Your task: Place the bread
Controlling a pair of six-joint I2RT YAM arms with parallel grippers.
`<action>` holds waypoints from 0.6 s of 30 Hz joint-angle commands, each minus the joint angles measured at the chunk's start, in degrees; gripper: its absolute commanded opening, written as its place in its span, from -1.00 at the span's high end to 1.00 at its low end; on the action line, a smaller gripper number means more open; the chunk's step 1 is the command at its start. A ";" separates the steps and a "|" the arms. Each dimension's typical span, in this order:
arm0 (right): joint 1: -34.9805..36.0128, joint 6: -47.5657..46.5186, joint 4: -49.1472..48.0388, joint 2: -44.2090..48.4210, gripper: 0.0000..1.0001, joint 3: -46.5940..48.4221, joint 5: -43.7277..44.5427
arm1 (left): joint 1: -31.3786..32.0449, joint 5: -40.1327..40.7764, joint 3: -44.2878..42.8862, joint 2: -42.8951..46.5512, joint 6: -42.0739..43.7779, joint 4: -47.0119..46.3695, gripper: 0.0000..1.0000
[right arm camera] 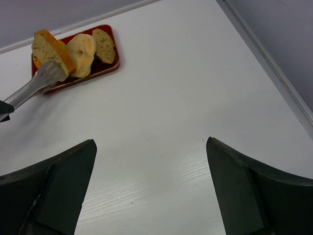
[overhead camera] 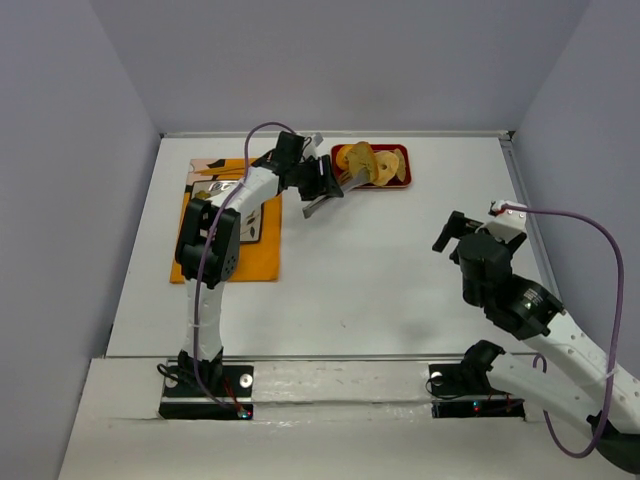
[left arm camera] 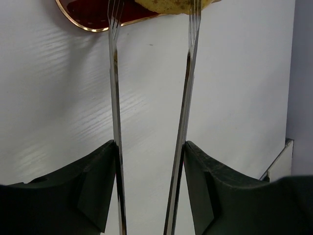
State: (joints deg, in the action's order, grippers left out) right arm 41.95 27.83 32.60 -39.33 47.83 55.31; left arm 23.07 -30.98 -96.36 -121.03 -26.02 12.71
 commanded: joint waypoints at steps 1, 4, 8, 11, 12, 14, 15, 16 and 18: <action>-0.29 0.20 -3.24 0.22 -1.00 1.21 2.26 | -1.10 0.22 1.08 4.92 -0.08 -0.23 -0.29; -0.29 0.20 -3.77 0.22 -1.00 0.95 2.08 | -1.45 0.57 2.31 5.98 0.18 -0.32 -0.30; -0.29 0.03 -4.12 -0.04 -1.00 1.03 2.00 | -1.71 0.31 2.93 6.77 0.44 -0.14 -0.30; -0.29 -0.06 -4.56 -0.39 -1.00 1.03 1.91 | -1.89 -0.57 2.58 6.69 0.97 -1.02 -0.32; -0.29 -0.06 -4.56 -0.48 -1.00 0.95 1.82 | -1.80 -1.70 2.23 6.34 1.06 -1.37 -0.32; -0.29 -0.06 -4.82 -0.66 -1.00 0.86 1.73 | -1.80 -4.33 1.26 5.20 0.97 -1.98 -0.31; -0.29 -0.06 -4.74 -0.66 -1.00 0.86 1.65 | -1.80 -5.48 1.17 4.58 0.80 -2.51 -0.31; -0.29 -0.06 -4.83 -0.75 -1.00 0.86 1.73 | -1.80 -6.54 1.17 4.32 0.71 -2.95 -0.31; -0.29 -0.06 -4.83 -0.75 -1.00 0.77 1.73 | -1.80 -8.56 1.17 3.97 0.36 -4.09 -0.31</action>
State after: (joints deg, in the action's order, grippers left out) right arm 41.95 27.83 31.11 -40.23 47.83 55.29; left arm 21.21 -32.93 -93.65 -119.39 -25.76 11.77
